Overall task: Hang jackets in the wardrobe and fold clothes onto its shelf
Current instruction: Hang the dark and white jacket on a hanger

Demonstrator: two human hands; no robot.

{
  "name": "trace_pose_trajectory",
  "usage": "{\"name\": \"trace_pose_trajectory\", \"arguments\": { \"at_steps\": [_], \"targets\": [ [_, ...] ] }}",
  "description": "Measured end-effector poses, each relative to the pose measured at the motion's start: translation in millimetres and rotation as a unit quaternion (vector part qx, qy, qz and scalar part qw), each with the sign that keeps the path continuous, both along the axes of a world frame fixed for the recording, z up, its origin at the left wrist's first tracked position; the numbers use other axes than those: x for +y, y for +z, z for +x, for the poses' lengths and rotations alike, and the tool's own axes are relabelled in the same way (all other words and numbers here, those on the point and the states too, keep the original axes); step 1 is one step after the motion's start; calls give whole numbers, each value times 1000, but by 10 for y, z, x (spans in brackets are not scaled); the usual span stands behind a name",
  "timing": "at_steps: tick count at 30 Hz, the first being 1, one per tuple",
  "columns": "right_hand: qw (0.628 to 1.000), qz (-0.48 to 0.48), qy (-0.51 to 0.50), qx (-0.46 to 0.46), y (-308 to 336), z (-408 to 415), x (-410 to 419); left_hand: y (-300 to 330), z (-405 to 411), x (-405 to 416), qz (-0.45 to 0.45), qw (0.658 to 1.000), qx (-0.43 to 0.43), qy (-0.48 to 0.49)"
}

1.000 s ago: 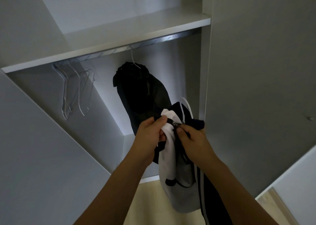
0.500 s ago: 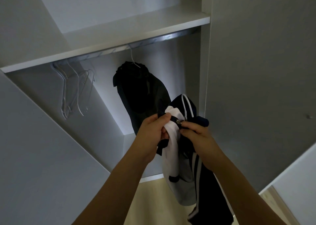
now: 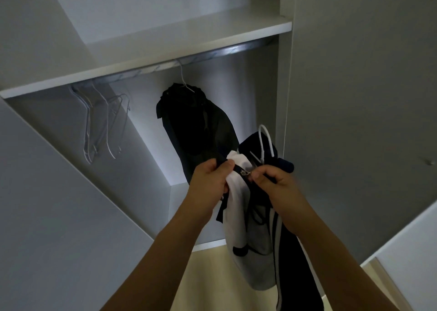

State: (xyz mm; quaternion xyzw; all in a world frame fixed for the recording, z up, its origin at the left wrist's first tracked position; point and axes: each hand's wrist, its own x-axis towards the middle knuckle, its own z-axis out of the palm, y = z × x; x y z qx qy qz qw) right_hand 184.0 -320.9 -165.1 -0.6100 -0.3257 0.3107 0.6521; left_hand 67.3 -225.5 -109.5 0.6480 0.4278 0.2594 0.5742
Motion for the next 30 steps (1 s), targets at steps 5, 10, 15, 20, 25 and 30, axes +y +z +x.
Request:
{"name": "trace_pose_trajectory", "arguments": {
  "at_steps": [5,10,15,20,25,30],
  "targets": [
    [991,-74,-70,-88,-45,125,-11,-86,-139,219,15,995,-10,102],
    [992,-93,-43,-79,-38,209,-40,-185,-373,475,222,941,176,185],
    [992,-85,4,-97,61,127,29,-353,-190,73,466,834,286,-75],
    [989,-92,-10,-118,29,142,45,-495,-53,-20,427,828,317,-178],
    [980,-128,-92,-125,65,416,-20,-507,-447,374,409,823,388,-76],
    [987,-96,-43,-125,224,362,13,-495,-428,423,360,817,421,-160]
  ]
}}
